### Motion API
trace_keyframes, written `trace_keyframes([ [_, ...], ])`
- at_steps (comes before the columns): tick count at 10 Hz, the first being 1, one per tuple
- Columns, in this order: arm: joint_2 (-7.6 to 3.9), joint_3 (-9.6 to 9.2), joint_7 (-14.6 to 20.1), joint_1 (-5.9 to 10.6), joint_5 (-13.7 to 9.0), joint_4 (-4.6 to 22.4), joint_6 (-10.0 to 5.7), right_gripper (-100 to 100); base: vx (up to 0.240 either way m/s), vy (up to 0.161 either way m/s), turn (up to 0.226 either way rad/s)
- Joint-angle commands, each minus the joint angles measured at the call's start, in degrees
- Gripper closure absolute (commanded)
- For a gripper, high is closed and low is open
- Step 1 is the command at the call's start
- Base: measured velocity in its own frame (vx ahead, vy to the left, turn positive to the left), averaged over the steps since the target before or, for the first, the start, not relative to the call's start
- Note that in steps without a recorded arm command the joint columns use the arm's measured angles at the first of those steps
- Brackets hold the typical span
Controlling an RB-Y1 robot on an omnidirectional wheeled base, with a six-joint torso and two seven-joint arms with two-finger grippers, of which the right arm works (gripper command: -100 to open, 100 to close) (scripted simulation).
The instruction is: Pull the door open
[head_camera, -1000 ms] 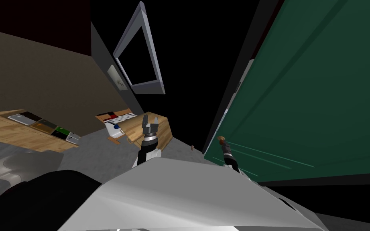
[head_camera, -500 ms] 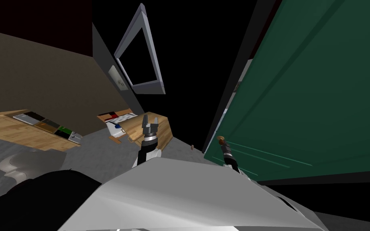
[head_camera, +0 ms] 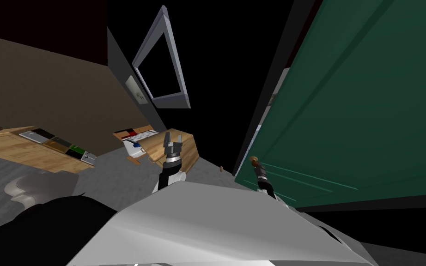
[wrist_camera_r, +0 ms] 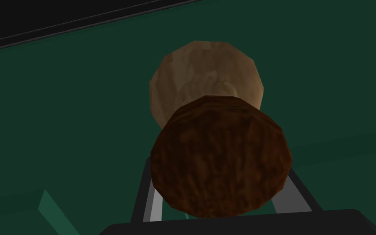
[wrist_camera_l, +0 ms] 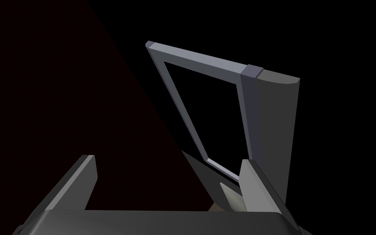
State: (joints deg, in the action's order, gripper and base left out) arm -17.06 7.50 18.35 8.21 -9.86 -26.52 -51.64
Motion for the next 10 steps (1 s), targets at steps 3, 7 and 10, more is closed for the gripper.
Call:
trace_keyframes([
  [3, 0.25, -1.46, 5.4, 0.38, -1.0, 0.1, -0.59, 100, -0.028, -0.009, 0.012],
  [7, 0.13, -2.41, 10.4, 0.43, -2.0, 0.1, -0.56, 100, -0.021, -0.006, 0.008],
  [10, 0.13, -2.41, 11.2, 0.43, -2.0, 0.8, -0.56, 100, -0.014, -0.005, 0.005],
])
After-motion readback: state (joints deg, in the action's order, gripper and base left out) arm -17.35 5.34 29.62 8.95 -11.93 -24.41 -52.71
